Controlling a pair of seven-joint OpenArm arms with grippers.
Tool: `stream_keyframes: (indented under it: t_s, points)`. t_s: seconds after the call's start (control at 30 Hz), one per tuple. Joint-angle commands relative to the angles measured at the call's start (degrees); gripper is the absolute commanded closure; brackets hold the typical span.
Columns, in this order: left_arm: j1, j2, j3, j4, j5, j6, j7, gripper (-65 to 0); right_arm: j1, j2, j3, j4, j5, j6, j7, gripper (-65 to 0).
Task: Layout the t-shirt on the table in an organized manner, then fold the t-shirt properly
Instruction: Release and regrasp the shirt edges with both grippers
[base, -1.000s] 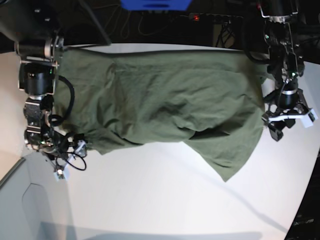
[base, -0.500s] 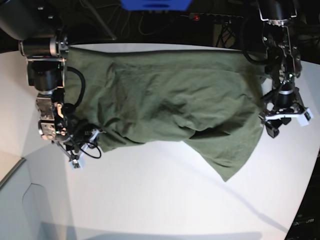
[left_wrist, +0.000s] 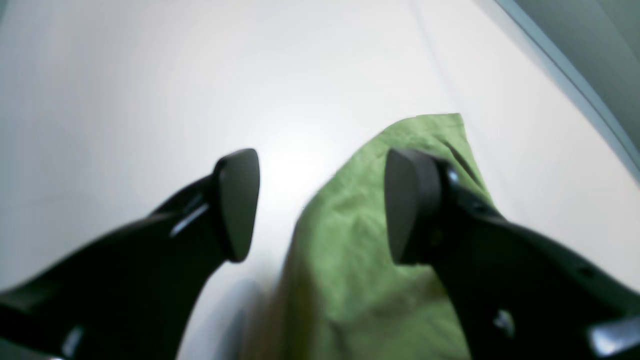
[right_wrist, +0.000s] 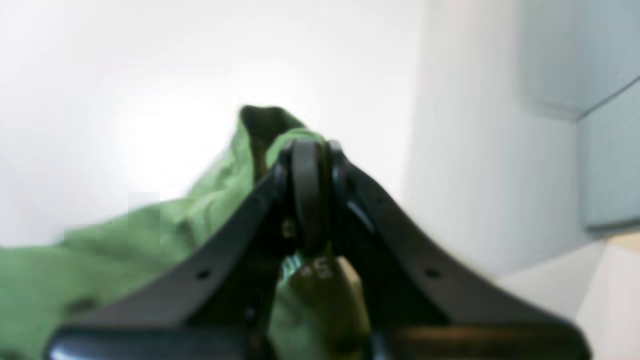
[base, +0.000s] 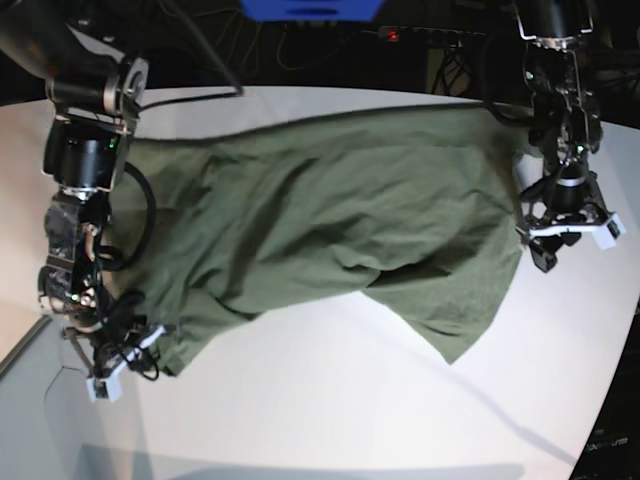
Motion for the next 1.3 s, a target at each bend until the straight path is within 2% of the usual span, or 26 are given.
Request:
stream_keyframes:
  t_s: [0.0, 0.2, 0.33, 0.37, 0.47, 0.53, 0.67, 0.8, 1.0, 1.03, 1.1, 1.2, 1.27]
  points:
    - [-0.5, -0.7, -0.2, 0.9, 0.0, -0.6, -1.4, -38.2, 1.3, 0.4, 1.6, 1.7, 0.2, 0.1, 0.9, 0.0]
    - [-0.9, -0.7, -0.2, 0.9, 0.0, -0.6, -1.4, -38.2, 2.3, -1.6, 6.7, 3.7, 0.0, -0.3, 3.2, 0.0]
    - [-1.0, -0.5, -0.2, 0.9, 0.0, -0.6, -1.4, -38.4, -0.4, -1.6, 10.6, 3.8, 0.1, -6.7, 3.3, 0.0]
    - [-1.5, -0.4, -0.2, 0.8, 0.0, -0.6, -1.4, -38.4, -1.2, -1.6, 11.4, 3.8, 0.2, -7.4, 3.3, 0.0]
    - [-3.6, 0.0, 0.3, -1.3, 0.0, -0.6, -1.4, -38.4, -4.8, -1.7, 12.8, 4.1, 0.2, -7.5, 3.5, 0.0]
    - [-5.9, 0.2, 3.2, -4.4, 0.0, -0.6, -1.4, -38.4, -8.2, -1.9, 12.7, 6.6, 0.3, -6.9, 4.6, 0.0]
    - [-11.7, 0.3, 9.4, -12.6, 0.0, -0.3, -1.7, -38.4, -15.4, -4.9, 11.9, 14.8, 0.3, -6.8, 8.5, 0.0]
    - [-18.4, 0.4, 14.3, -21.9, 0.0, -0.1, -1.7, -38.3, -19.1, -5.5, 8.4, 19.5, 0.3, -6.4, 8.5, 0.0]
    - [-23.7, 0.4, 15.8, -30.9, 0.0, -0.1, -1.6, -37.1, -21.3, -5.5, 6.1, 22.2, 0.3, -6.4, 8.2, 0.0]
    - [-24.3, 0.4, 15.8, -32.0, 0.0, -0.1, -1.5, -34.1, -21.4, -5.5, 6.1, 22.4, 0.3, -6.4, 8.2, 0.0]
    - [-24.3, 0.3, 15.9, -33.2, 0.0, -0.1, -1.5, -23.6, -21.7, -5.5, 6.2, 23.1, 0.3, -6.4, 8.2, 0.0]
    - [-24.2, -0.1, 15.9, -34.0, 0.0, -0.1, -1.5, -0.2, -22.9, -5.5, 6.4, 25.3, 0.3, -6.4, 8.2, 0.0]
    - [-23.6, -0.3, 15.5, -34.0, 0.0, -0.1, -1.5, -0.3, -24.0, -5.5, 6.3, 26.7, 0.3, -6.4, 8.6, 0.0]
